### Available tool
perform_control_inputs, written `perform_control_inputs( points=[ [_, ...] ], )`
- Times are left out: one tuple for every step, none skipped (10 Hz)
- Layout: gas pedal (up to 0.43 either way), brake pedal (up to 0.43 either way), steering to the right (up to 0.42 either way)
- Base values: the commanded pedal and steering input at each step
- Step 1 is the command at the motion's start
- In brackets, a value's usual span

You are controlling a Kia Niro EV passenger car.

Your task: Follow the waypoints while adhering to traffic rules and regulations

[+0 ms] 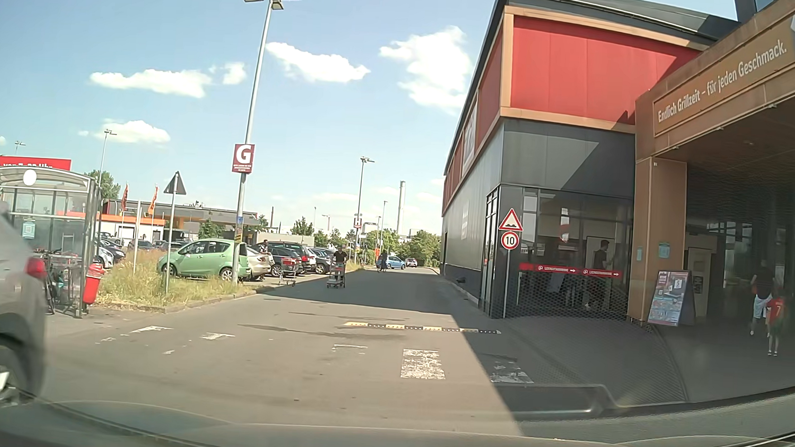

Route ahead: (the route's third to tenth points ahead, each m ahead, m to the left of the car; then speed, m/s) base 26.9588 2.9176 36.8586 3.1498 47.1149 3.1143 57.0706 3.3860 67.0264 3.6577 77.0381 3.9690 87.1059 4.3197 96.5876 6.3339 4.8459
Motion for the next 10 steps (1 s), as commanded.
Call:
perform_control_inputs(
  points=[
    [0.0, 0.238, -0.008],
    [0.0, 0.25, -0.007],
    [0.0, 0.262, -0.009],
    [0.0, 0.268, -0.01],
    [0.0, 0.274, -0.011],
    [0.0, 0.28, -0.011],
    [0.0, 0.287, -0.011],
    [0.0, 0.293, -0.011],
    [0.0, 0.293, -0.011],
    [0.0, 0.299, -0.011]
  ],
)
